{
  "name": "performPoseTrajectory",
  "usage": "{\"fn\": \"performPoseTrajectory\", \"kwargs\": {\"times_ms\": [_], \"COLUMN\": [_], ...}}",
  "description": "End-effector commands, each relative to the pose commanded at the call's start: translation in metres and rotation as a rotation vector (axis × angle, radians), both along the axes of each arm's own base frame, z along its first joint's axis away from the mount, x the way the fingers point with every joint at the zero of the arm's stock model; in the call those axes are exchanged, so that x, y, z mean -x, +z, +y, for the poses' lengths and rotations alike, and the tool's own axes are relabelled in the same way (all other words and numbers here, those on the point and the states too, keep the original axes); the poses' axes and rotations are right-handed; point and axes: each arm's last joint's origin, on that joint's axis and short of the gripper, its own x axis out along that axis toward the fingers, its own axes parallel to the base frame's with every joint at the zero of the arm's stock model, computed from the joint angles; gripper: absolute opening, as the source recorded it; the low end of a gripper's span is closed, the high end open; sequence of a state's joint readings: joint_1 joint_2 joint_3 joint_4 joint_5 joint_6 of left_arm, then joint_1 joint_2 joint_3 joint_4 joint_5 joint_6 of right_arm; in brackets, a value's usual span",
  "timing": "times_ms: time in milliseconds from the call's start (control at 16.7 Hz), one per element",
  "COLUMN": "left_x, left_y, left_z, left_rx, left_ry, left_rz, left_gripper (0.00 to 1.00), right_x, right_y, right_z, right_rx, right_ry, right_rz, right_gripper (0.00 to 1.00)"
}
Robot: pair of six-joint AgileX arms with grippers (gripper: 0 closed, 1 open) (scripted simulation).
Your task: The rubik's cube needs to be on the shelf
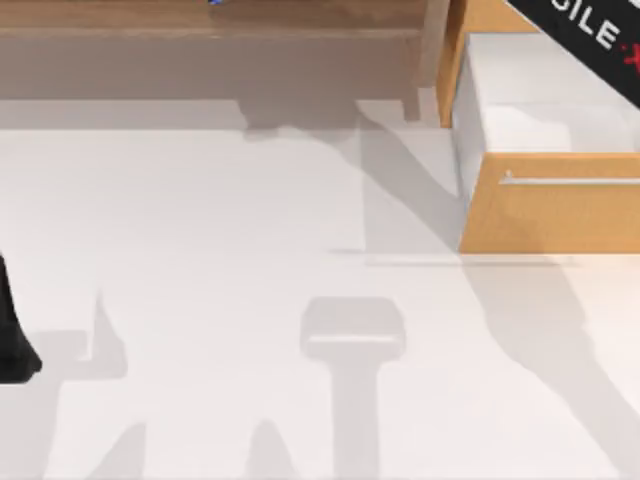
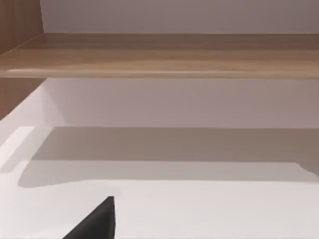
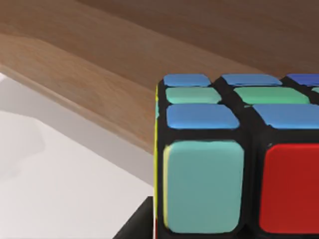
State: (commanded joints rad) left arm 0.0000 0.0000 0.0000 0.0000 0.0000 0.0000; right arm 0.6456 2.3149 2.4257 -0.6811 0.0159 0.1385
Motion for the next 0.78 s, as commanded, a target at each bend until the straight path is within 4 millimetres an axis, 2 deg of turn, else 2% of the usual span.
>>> {"fn": "performPoseTrajectory", "kwargs": {"times_ms": [240, 360, 600, 780], "left_x": [0.0, 0.0, 0.0, 0.0], "left_y": [0.0, 0.0, 0.0, 0.0], "left_z": [0.0, 0.0, 0.0, 0.0], "left_rx": [0.0, 0.0, 0.0, 0.0], "left_ry": [0.0, 0.0, 0.0, 0.0], "left_rz": [0.0, 0.0, 0.0, 0.0], "left_gripper": [1.0, 1.0, 1.0, 1.0], "right_x": [0.009, 0.012, 0.015, 0.015], "right_y": [-0.031, -0.039, -0.047, -0.05], "right_z": [0.032, 0.042, 0.054, 0.056], "right_rx": [0.025, 0.023, -0.025, -0.087], "right_ry": [0.015, 0.007, -0.032, -0.1], "right_rz": [-0.024, -0.061, -0.184, -0.319], "right_gripper": [0.0, 0.0, 0.0, 0.0]}}
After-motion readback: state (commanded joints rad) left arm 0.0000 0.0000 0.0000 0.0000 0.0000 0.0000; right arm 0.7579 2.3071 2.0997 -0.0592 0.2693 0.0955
